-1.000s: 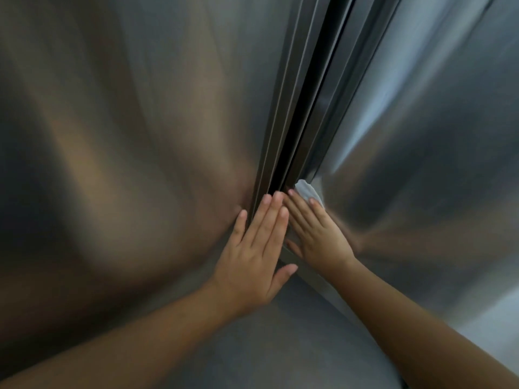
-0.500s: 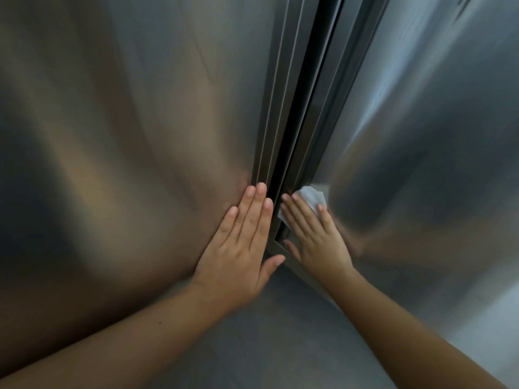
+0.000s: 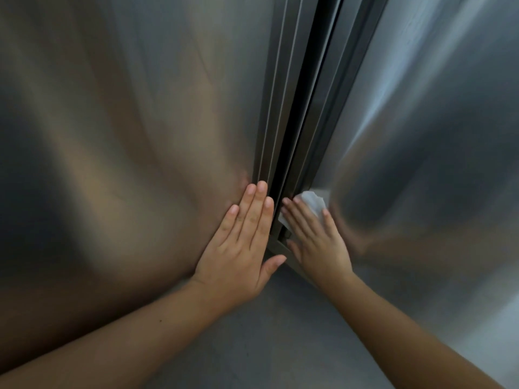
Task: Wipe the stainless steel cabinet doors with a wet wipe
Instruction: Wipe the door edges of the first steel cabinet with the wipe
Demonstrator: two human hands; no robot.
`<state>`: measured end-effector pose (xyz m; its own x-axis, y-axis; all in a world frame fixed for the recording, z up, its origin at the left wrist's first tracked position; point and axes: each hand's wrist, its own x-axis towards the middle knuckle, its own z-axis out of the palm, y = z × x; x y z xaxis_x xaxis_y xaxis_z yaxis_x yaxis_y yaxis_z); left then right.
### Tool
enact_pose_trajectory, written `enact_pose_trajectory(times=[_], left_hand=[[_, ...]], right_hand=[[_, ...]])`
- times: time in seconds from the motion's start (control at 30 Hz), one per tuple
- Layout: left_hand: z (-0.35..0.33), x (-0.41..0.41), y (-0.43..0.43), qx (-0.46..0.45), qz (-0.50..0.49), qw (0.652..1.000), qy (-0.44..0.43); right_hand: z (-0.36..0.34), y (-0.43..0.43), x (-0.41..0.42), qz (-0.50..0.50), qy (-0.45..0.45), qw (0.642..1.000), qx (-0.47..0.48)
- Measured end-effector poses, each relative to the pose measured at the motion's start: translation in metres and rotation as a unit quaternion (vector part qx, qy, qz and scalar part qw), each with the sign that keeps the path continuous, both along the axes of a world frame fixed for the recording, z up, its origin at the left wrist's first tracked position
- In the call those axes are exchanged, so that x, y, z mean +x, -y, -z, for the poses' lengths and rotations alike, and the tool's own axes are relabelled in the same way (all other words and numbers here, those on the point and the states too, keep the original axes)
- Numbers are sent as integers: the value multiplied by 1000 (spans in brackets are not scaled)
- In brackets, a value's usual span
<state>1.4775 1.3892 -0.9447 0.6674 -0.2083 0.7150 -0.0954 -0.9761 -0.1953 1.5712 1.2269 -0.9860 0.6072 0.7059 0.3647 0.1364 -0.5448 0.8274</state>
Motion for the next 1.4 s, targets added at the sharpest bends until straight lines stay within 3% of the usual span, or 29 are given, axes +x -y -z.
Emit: enact_pose_trajectory(times=[0.1,0.23,0.33,0.67,0.93,1.23,1.4], left_hand=[[0,0,1,-3,4,1000,7],[0,1,-2,16,-6,1000,11],[2,1,-3,18,-1,1000,9],[-53,18,9,-59,35,992,103],[-91,38,24,-102,17,986,130],[-132,62,36,-192,59,971,131],[-149,67,37,-225,91,960,139]], right_hand=[[0,-2,1,15,-14,1000,3],[29,-10,-4,40,-81,992,-91],[41,-10,-4,41,-121,987,-99],[-33,-7,-2,19,-151,986,-71],[-128,-5,4,-10,-21,1000,-15],[-216,-7,15,-25,3,1000,12],[-255,-15,25,-11,85,995,56]])
